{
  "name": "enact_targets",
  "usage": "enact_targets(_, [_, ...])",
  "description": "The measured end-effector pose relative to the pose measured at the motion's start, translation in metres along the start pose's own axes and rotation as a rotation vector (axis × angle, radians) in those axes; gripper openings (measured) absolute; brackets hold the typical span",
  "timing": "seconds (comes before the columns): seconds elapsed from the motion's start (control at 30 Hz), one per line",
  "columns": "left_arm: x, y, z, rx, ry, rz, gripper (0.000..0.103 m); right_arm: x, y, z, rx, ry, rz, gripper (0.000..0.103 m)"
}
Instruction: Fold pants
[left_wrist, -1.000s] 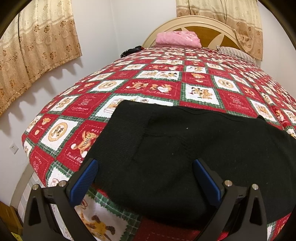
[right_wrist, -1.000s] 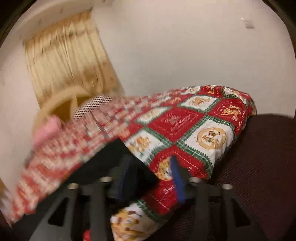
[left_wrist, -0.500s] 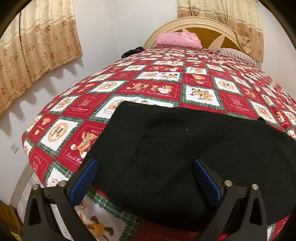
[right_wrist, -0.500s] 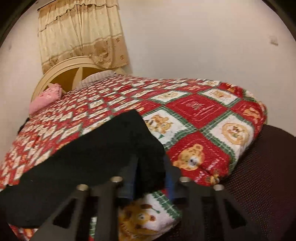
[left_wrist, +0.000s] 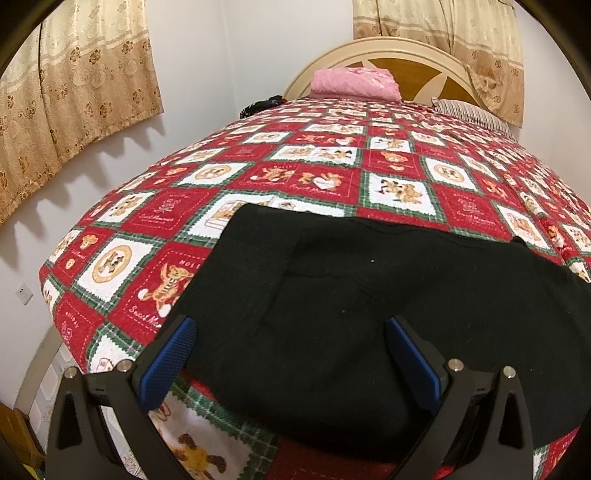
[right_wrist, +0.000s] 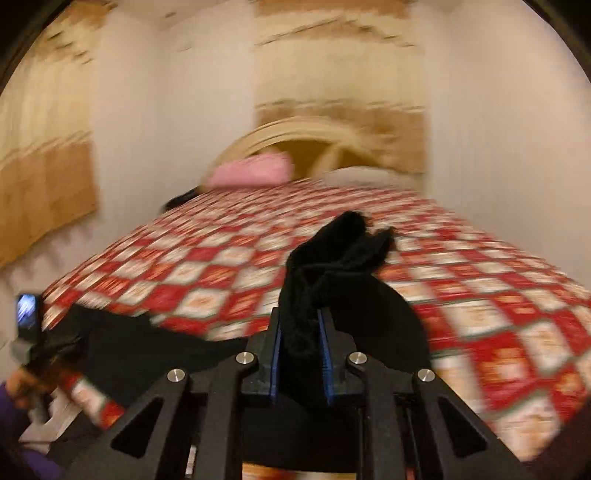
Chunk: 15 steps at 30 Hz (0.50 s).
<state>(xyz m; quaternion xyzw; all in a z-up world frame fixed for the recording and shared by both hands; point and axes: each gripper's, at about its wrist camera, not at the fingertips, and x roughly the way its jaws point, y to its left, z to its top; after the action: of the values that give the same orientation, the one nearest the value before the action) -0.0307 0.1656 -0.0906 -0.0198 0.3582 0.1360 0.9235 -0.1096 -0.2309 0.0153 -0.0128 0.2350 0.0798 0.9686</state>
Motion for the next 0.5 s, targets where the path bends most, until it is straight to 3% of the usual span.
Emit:
enact_targets(0.1, [0.000, 0.000, 0.000, 0.003, -0.006, -0.006, 0.103, 0.036, 0.049, -0.025, -0.050, 0.065, 0.084, 0.016])
enact_targets(0.2, [0.000, 0.000, 0.000, 0.005, -0.008, -0.007, 0.103, 0.062, 0.093, -0.056, -0.144, 0.121, 0.112, 0.016])
enact_targets(0.3, [0.000, 0.000, -0.001, 0.007, -0.012, -0.009, 0.103, 0.073, 0.113, -0.078, -0.237, 0.149, 0.109, 0.016])
enact_targets(0.4, [-0.001, -0.001, -0.001, 0.007, -0.014, -0.008, 0.103, 0.063, 0.121, -0.087, -0.314, 0.118, 0.119, 0.029])
enact_targets(0.5, [-0.001, 0.000, -0.001, 0.007, -0.014, -0.009, 0.103, 0.064, 0.131, -0.089, -0.320, 0.128, 0.154, 0.031])
